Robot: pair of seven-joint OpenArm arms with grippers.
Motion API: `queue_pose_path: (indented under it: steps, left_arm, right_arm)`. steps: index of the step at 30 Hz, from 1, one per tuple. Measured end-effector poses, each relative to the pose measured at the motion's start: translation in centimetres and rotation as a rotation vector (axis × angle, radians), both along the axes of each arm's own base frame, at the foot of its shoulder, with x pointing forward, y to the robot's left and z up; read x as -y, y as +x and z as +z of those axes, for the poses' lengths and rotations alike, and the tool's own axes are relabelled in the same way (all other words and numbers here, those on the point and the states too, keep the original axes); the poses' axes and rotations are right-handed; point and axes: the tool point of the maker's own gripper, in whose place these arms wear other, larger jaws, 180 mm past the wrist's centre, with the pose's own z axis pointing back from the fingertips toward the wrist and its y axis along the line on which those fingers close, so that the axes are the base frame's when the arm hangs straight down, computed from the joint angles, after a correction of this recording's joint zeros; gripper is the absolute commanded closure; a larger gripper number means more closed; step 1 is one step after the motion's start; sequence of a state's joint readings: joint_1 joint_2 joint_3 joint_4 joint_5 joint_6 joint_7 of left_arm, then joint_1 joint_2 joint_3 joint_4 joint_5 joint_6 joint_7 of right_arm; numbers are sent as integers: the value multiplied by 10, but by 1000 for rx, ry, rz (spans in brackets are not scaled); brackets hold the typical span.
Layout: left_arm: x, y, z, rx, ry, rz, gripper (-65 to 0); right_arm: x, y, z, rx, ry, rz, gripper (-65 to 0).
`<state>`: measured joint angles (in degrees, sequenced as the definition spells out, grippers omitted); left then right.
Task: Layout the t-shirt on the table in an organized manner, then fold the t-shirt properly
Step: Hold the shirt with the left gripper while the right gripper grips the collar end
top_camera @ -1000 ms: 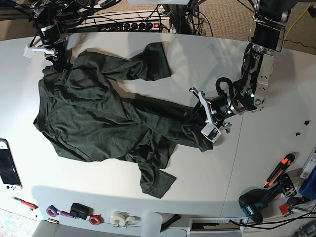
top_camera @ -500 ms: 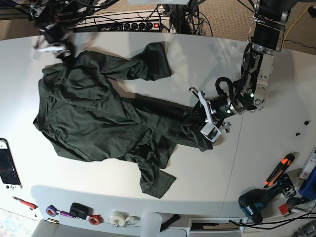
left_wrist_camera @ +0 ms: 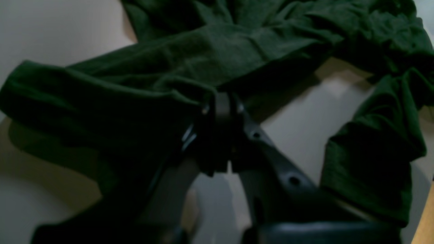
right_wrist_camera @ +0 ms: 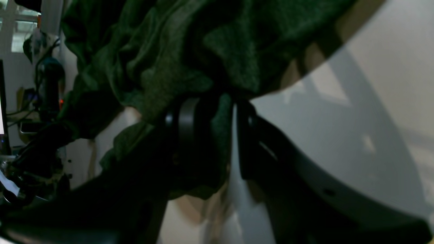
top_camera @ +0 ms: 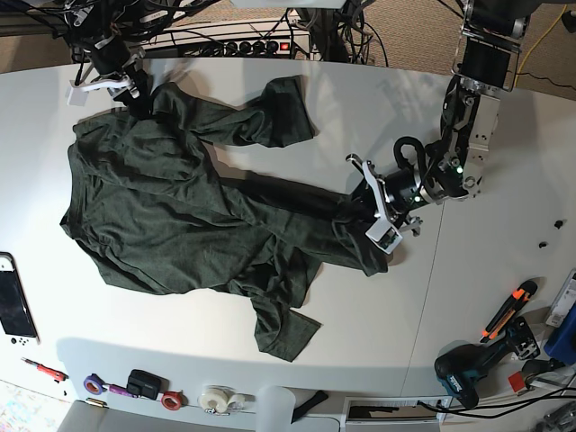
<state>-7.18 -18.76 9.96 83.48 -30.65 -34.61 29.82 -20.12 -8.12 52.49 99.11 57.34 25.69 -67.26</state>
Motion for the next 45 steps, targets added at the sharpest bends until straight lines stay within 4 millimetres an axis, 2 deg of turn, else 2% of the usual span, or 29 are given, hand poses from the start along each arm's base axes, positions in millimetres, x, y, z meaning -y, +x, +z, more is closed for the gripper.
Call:
queue_pose_path:
  steps: [8,15,19,25,37,45]
  left_arm:
    - [0,0,-1,-2,2,-1,0]
    - [0,0,-1,-2,2,-1,0]
    - [0,0,0,-2,1,0,0]
    - [0,0,0,-2,1,0,0]
    - [0,0,0,-2,1,0,0]
    - [0,0,0,-2,1,0,0]
  right_arm:
    - [3,-1,0,-6,8,-19,-190]
    - [44,-21,3,-23,-28,-194,-189]
    - [53,-24,4,-26,-32,-236,-189]
    - [58,-5,4,-26,-36,-277,-189]
    - [34,28,0,-15,-69,-187,-189]
    - [38,39,3,-8,-116,-198,-189]
